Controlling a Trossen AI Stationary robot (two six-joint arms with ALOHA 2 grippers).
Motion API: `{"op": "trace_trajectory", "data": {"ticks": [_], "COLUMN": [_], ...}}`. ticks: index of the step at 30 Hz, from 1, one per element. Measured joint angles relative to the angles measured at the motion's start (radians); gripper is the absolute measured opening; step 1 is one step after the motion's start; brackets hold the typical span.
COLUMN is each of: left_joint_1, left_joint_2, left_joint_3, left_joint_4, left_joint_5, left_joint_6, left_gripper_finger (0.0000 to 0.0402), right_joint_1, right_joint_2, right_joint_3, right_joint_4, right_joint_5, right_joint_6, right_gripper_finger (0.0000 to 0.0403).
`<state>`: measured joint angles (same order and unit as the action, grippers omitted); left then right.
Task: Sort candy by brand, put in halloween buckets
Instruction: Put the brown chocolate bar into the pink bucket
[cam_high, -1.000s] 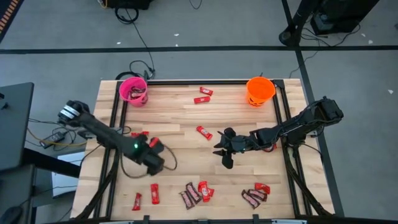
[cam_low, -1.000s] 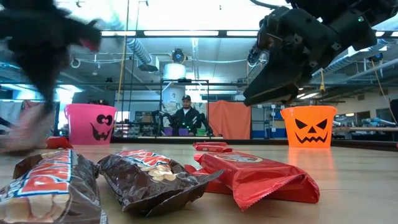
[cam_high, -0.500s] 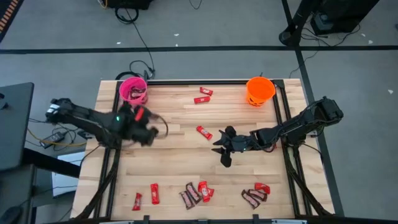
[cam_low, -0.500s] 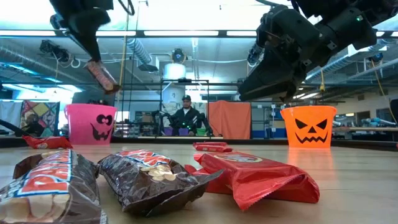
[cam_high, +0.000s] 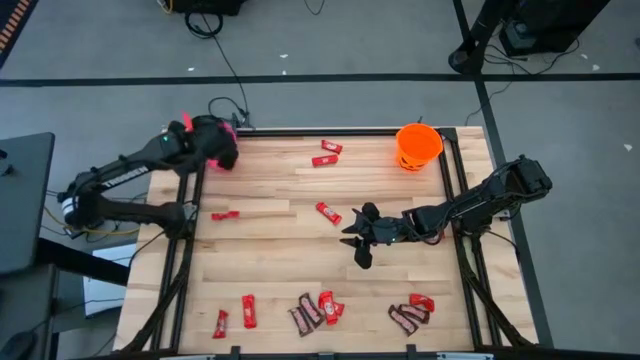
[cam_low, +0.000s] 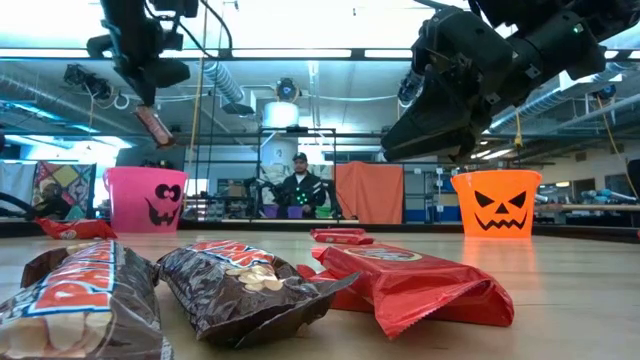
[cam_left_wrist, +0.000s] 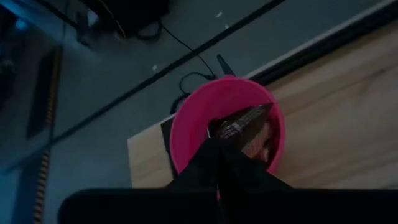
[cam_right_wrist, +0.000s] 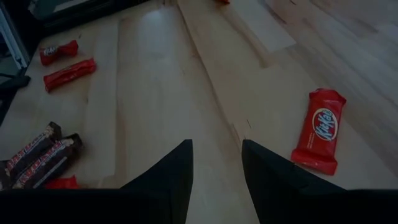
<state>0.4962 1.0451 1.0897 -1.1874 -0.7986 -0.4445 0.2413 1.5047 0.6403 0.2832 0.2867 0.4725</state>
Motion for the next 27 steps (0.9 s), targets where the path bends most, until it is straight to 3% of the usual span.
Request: {"op": "trace_trajectory", "data": {"ticks": [4, 12, 17, 22, 27], "left_joint_1": [0.148, 0.307, 0.308, 0.295, 0.133], "left_joint_2": [0.022, 0.096, 0.095, 0.062, -0.060], "left_joint_3": [0.000, -0.071, -0.123, -0.123, -0.182], "left_joint_4": [0.105, 0.210, 0.257, 0.259, 0.383], "left_joint_5": [0.111, 0.111, 0.096, 0.209, 0.386], "left_joint_6": [0.078, 0.103, 0.123, 0.162, 0.229], "left_gripper_finger": [0.0001, 0.0025, 0.0057, 0.0112, 0.0141], "right_joint_1": [0.007, 0.019, 0.019, 0.007, -0.016], "right_joint_2": [0.000, 0.000, 0.000, -0.010, -0.053], "right_joint_3": [0.000, 0.000, 0.000, 0.001, 0.080], "right_joint_4": [0.000, -0.011, -0.044, -0.122, -0.516], "right_joint_5": [0.001, 0.014, 0.015, -0.039, -0.203], "right_joint_6": [0.000, -0.002, -0.003, 0.007, 0.140], "right_gripper_finger": [0.0150, 0.0150, 0.0151, 0.0151, 0.0151]}}
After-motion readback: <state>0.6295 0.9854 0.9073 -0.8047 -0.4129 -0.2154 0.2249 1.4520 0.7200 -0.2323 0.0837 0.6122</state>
